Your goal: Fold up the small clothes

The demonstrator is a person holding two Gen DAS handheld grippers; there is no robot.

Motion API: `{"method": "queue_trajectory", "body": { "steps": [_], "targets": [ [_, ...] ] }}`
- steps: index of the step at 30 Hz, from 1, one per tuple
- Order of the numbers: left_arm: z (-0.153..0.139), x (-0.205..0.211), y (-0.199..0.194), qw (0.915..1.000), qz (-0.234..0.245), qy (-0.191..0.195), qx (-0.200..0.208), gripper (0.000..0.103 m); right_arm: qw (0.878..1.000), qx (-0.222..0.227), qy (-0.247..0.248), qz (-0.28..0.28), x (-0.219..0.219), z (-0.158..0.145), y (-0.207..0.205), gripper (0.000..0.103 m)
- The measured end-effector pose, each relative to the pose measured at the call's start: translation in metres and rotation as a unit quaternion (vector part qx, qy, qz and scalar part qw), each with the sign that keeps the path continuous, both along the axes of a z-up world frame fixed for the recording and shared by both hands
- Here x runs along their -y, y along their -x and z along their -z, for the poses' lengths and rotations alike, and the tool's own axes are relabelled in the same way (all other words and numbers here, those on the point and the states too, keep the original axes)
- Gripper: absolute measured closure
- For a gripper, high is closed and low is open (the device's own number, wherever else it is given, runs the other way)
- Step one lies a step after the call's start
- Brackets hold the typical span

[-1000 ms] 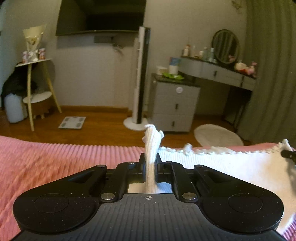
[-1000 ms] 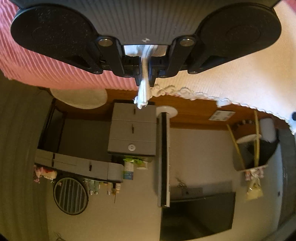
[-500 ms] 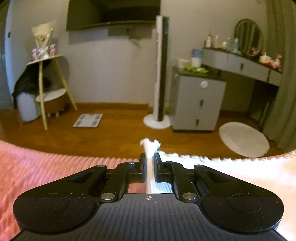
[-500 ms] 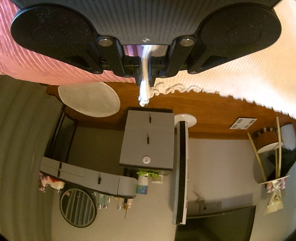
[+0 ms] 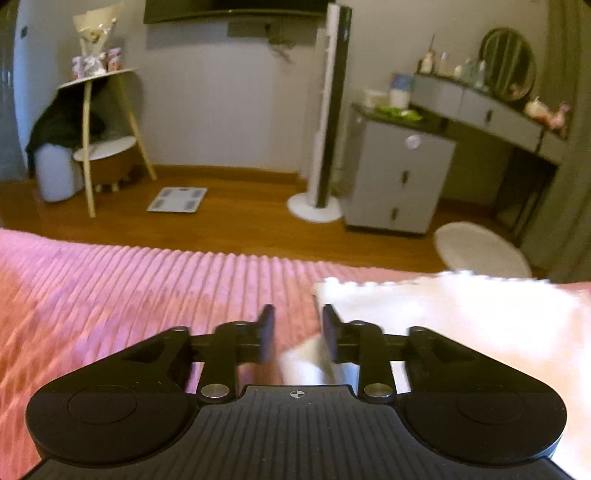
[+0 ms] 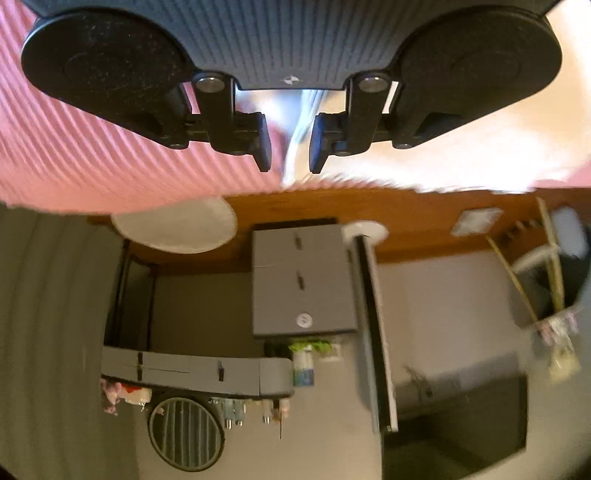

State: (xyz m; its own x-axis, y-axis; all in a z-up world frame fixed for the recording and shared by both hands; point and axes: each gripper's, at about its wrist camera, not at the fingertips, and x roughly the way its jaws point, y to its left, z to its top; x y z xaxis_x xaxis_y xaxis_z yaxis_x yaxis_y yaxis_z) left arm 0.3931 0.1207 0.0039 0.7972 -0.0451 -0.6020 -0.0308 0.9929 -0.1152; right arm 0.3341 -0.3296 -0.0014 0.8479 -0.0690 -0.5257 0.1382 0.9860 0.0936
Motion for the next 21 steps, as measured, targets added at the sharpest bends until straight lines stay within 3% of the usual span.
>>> {"method": "queue_trajectory", "body": {
  "steps": [3,6,7,10,14,16,17,18,19,21],
  "targets": [
    [-0.007,0.002,0.032,0.9982,0.028,0.051,-0.016,0.058,0.999,-0.005,-0.027,-0.027,-0.008,-0.003,0.062,0.082],
    [-0.005,0.012,0.057,0.9948,0.058,0.079,-0.028,0.053,0.997,-0.026,-0.061,-0.025,-0.010,0.007,0.107,0.078],
    [-0.001,0.017,0.064,0.9940,0.067,0.078,-0.036,0.051,0.997,-0.035,-0.072,-0.020,-0.009,0.012,0.116,0.072],
    [0.009,0.029,0.074,0.9950,0.067,0.053,-0.052,0.051,0.992,-0.052,-0.113,-0.009,-0.003,0.026,0.129,0.070],
    [0.013,0.026,0.081,0.9927,0.063,0.068,-0.076,0.053,0.988,-0.060,-0.141,-0.021,-0.003,0.031,0.127,0.070],
    [0.015,0.024,0.083,0.9920,0.059,0.072,-0.085,0.059,0.987,-0.073,-0.139,-0.025,-0.004,0.034,0.121,0.076],
    [0.015,0.023,0.082,0.9922,0.055,0.072,-0.087,0.068,0.987,-0.078,-0.138,-0.025,-0.006,0.034,0.117,0.083],
    [0.016,0.022,0.081,0.9919,0.051,0.071,-0.092,0.083,0.986,-0.084,-0.139,-0.028,-0.005,0.035,0.114,0.092],
    [0.016,0.022,0.081,0.9923,0.045,0.064,-0.097,0.089,0.986,-0.091,-0.140,-0.027,-0.007,0.035,0.111,0.092],
    [0.011,0.022,0.081,0.9929,0.041,0.055,-0.097,0.092,0.986,-0.095,-0.138,-0.019,-0.006,0.033,0.106,0.095]
  ]
}}
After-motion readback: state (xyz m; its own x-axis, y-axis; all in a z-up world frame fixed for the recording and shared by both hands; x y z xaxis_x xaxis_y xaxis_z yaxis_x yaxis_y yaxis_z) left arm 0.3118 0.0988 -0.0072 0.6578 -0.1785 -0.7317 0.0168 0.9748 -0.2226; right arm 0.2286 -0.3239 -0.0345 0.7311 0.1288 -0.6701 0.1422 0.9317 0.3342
